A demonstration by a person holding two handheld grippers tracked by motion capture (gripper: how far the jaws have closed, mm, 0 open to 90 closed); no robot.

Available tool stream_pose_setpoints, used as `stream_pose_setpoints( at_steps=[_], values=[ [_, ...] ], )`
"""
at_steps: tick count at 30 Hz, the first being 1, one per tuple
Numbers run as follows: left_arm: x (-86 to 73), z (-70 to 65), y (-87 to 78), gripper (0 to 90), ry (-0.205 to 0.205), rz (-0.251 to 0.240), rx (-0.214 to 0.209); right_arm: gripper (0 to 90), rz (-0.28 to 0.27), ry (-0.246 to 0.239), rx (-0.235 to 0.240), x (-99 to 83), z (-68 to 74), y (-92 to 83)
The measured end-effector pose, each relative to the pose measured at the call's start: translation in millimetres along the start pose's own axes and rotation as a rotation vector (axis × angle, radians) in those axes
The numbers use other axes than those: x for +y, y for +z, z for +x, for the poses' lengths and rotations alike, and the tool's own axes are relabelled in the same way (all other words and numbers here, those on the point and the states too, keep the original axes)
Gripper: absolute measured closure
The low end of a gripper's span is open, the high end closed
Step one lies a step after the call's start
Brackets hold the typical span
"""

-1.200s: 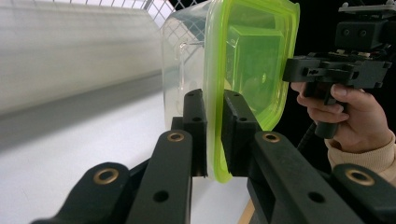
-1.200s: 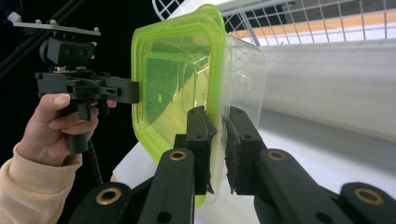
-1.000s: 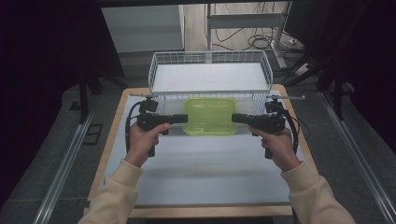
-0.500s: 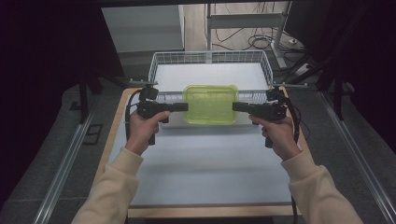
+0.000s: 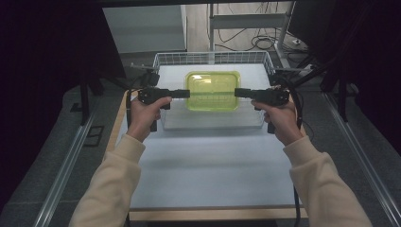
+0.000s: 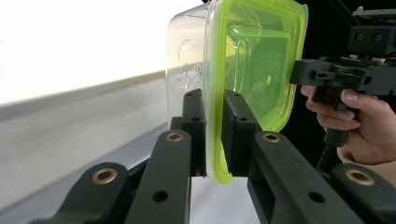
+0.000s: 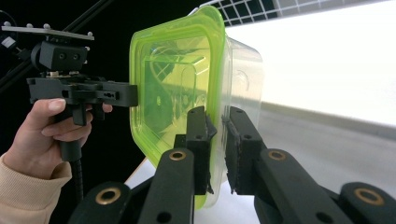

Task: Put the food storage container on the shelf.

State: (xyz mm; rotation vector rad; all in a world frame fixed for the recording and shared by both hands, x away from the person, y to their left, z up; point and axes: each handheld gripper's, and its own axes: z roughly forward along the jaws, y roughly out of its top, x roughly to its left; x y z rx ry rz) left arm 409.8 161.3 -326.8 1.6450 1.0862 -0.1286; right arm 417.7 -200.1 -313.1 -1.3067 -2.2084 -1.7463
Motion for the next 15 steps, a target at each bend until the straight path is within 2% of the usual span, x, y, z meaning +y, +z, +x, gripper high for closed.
stream_pose_setpoints(
  at_steps=[5,9,15],
  values=[
    [10.5,4.4,3.2,81.6,0.001,0.002,0.002,80.7,0.004,0.014,-0.003,10.8,-5.6,4.2],
    [17.9,9.4,7.4,81.6,-0.015,0.0,0.003,80.6,0.0,0.015,-0.024,23.1,-10.6,9.7],
    [29.4,16.2,13.6,81.4,-0.017,0.007,0.014,80.6,0.0,0.025,-0.034,31.5,-15.8,13.6]
  ],
)
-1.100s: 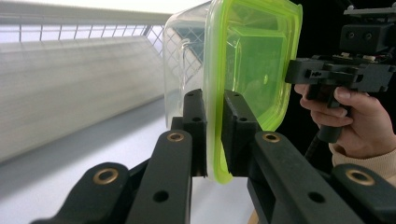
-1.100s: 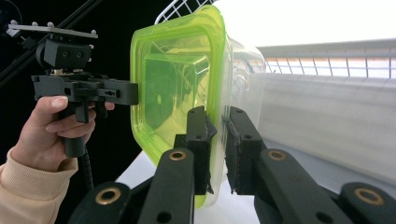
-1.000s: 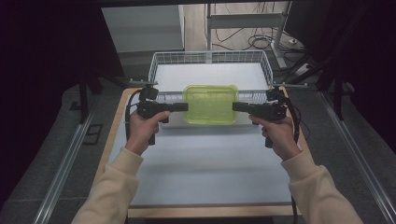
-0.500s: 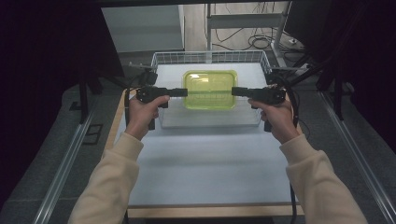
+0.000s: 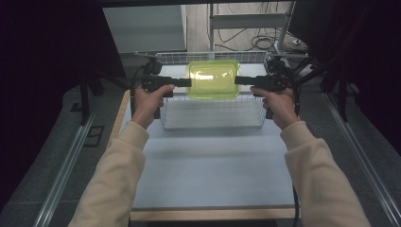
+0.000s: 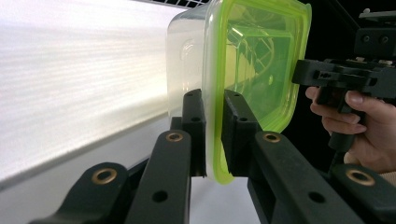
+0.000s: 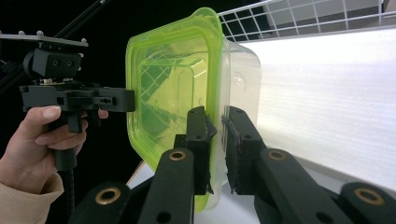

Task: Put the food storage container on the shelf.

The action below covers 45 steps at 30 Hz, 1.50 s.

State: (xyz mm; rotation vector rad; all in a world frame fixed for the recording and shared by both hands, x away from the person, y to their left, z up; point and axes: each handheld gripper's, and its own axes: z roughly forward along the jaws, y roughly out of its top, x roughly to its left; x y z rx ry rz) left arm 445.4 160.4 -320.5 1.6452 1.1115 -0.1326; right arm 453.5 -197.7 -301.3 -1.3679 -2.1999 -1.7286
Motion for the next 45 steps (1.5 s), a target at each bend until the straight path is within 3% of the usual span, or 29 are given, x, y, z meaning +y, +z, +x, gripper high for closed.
stream_pose_setpoints(
  at_steps=[12,20,25,28,32,34,37,42,45],
  values=[
    [22.8,15.1,18.2,81.0,-0.024,0.001,0.042,80.5,0.003,0.034,-0.041,18.3,-16.0,15.4],
    [27.4,28.5,31.4,80.7,-0.059,-0.007,0.028,79.9,0.004,0.065,-0.057,20.8,-29.4,22.8],
    [32.8,28.9,34.6,80.5,-0.06,0.0,0.031,78.3,0.004,0.064,-0.075,21.9,-34.6,26.7],
    [36.9,28.7,39.8,78.4,-0.068,-0.011,0.058,75.2,-0.005,0.073,-0.094,22.0,-39.7,30.6],
    [37.5,32.3,42.5,76.4,-0.082,-0.018,0.053,71.8,0.002,0.06,-0.12,21.2,-40.2,34.4],
    [36.9,35.1,44.3,72.8,-0.079,-0.018,0.058,64.7,-0.001,0.033,-0.147,20.7,-39.1,35.9],
    [36.3,37.0,46.8,68.0,-0.077,-0.013,0.068,57.0,-0.012,0.031,-0.163,20.9,-38.9,36.6],
    [35.7,38.5,45.9,38.6,-0.074,-0.062,0.081,51.6,-0.024,0.015,-0.181,20.3,-37.1,35.8],
    [35.5,36.9,38.3,32.1,-0.062,-0.095,0.095,48.7,-0.046,-0.015,-0.185,19.8,-31.7,30.4]
  ],
)
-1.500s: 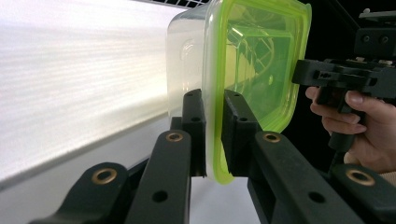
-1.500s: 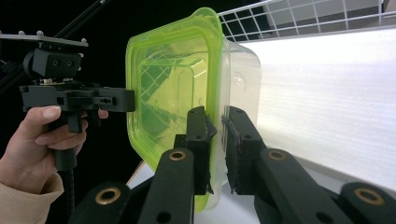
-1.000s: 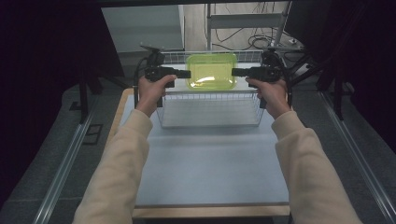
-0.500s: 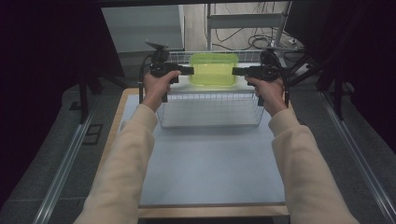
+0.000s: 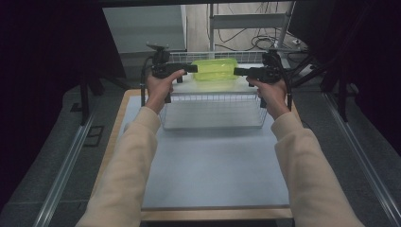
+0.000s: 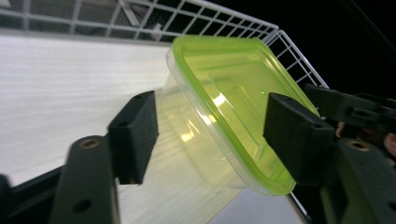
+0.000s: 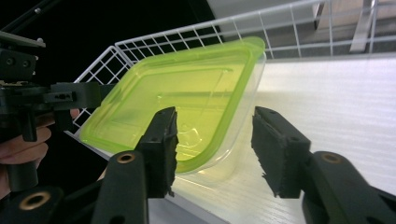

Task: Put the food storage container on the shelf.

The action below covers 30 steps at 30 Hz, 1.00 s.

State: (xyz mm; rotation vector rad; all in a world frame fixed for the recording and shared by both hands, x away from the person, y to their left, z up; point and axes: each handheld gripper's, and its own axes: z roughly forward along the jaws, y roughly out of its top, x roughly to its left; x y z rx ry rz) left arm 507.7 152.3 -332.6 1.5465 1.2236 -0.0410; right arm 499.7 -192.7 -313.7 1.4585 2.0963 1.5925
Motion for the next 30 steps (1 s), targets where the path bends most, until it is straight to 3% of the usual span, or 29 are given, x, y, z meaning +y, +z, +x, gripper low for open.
stream_pose_setpoints(
  at_steps=[8,9,11,12,13,14,15,17,18,20,21,23,26,27,28,30],
  values=[
    [-12.9,-14.4,-33.7,24.8,0.041,-0.031,-0.048,36.3,-0.037,-0.085,0.039,-9.8,11.4,-24.4],
    [-21.4,-20.2,-45.0,24.8,0.071,-0.036,-0.05,35.0,-0.035,-0.098,0.045,-12.3,12.4,-27.7],
    [-26.8,-23.4,-50.4,24.7,0.085,-0.038,-0.048,34.2,-0.04,-0.11,0.052,-15.5,13.5,-31.3],
    [-38.1,-29.0,-60.2,24.3,0.119,-0.031,-0.053,32.9,-0.042,-0.145,0.06,-22.8,15.3,-38.3],
    [-38.1,-29.0,-60.2,24.1,0.119,-0.031,-0.053,32.9,-0.042,-0.145,0.06,-22.8,15.3,-38.3],
    [-44.6,-31.9,-64.5,24.2,0.126,-0.033,-0.043,31.5,-0.046,-0.184,0.068,-31.7,17.3,-45.0],
    [-57.6,-35.7,-72.5,24.2,0.151,-0.026,-0.047,31.0,-0.04,-0.199,0.07,-36.4,18.4,-48.1],
    [-71.8,-39.7,-80.9,24.0,0.165,-0.033,-0.054,29.5,-0.034,-0.225,0.077,-47.3,20.1,-54.1],
    [-71.8,-39.7,-80.9,24.0,0.165,-0.033,-0.054,29.2,-0.031,-0.242,0.082,-53.3,21.1,-57.4],
    [-86.8,-43.3,-87.6,24.0,0.187,-0.027,-0.066,28.4,-0.026,-0.257,0.083,-59.8,22.4,-60.7],
    [-97.3,-46.1,-91.1,24.0,0.192,-0.019,-0.06,27.6,-0.015,-0.305,0.086,-76.0,25.0,-67.6],
    [-113.9,-49.7,-95.8,24.0,0.216,-0.007,-0.066,27.1,-0.013,-0.321,0.089,-81.9,25.8,-69.8],
    [-142.8,-53.5,-102.4,23.9,0.242,0.007,-0.079,26.1,0.001,-0.363,0.121,-116.9,28.3,-80.8],
    [-152.6,-53.8,-104.2,23.8,0.247,0.004,-0.083,26.1,0.003,-0.368,0.127,-123.9,28.1,-82.8],
    [-152.6,-53.8,-104.2,23.8,0.247,0.004,-0.083,25.9,0.013,-0.371,0.138,-135.2,26.9,-85.8],
    [-175.9,-51.6,-105.6,23.6,0.248,0.017,-0.088,25.6,0.019,-0.361,0.153,-152.1,23.0,-89.9]
  ],
)
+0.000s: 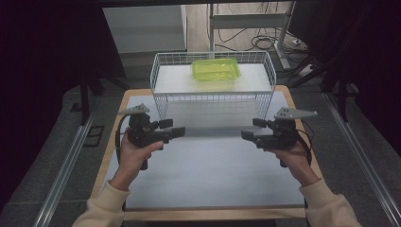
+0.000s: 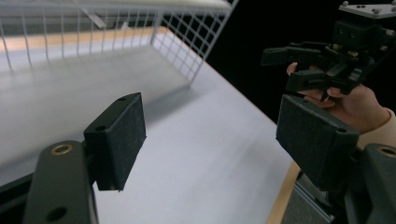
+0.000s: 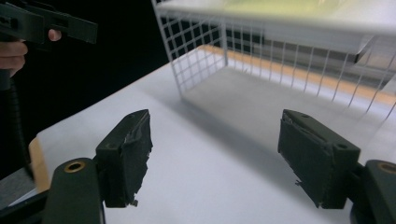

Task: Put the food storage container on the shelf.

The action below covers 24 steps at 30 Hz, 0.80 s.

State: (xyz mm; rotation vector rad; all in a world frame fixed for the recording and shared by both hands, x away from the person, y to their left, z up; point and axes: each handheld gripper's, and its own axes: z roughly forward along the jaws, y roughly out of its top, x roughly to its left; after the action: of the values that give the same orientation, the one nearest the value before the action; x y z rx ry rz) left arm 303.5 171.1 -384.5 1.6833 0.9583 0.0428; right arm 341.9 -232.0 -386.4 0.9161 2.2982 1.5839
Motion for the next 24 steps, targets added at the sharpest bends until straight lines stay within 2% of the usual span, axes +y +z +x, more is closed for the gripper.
stream_pose_setpoints(
  at_steps=[1,2,3,4,5,6,7,8,14,15,18,20,24],
  values=[
    [-7.8,-0.3,0.1,23.6,0.002,0.008,0.0,25.5,0.002,0.01,0.01,-8.2,0.7,-1.8],
    [-7.8,-0.3,0.1,23.6,0.002,0.008,0.0,25.5,0.002,0.01,0.01,-8.2,0.7,-1.8],
    [-23.1,0.6,0.6,23.6,-0.006,0.014,-0.004,25.2,0.006,0.029,0.017,-24.1,1.5,-4.3],
    [-23.1,0.6,0.6,23.7,-0.006,0.014,-0.004,25.2,0.006,0.029,0.017,-24.1,1.5,-4.3],
    [-37.1,2.4,2.4,23.7,-0.005,0.028,0.002,25.1,0.028,0.032,0.012,-40.5,2.3,-5.1],
    [-43.5,3.5,3.5,23.7,-0.009,0.032,0.009,24.8,0.037,0.035,0.012,-45.6,2.2,-4.6],
    [-43.5,3.5,3.5,23.7,-0.009,0.032,0.009,24.7,0.046,0.041,0.014,-52.2,2.3,-3.8],
    [-49.7,4.8,4.9,23.7,-0.013,0.039,0.014,24.7,0.046,0.041,0.014,-52.2,2.3,-3.8],
    [-83.5,15.1,13.8,23.7,-0.036,0.072,0.044,24.4,0.102,0.065,0.006,-83.8,-0.4,4.4],
    [-90.9,18.6,18.4,23.7,-0.046,0.1,0.049,24.3,0.115,0.066,0.001,-90.3,-0.7,7.3],
    [-93.5,19.8,20.6,23.7,-0.052,0.107,0.054,24.2,0.12,0.06,-0.001,-92.0,-0.5,8.6],
    [-92.5,18.2,21.4,23.7,-0.039,0.102,0.058,24.2,0.112,0.06,-0.004,-91.8,0.1,8.0],
    [-93.3,18.2,21.7,23.7,-0.038,0.103,0.055,24.2,0.108,0.04,-0.023,-93.6,1.5,7.3]
  ],
)
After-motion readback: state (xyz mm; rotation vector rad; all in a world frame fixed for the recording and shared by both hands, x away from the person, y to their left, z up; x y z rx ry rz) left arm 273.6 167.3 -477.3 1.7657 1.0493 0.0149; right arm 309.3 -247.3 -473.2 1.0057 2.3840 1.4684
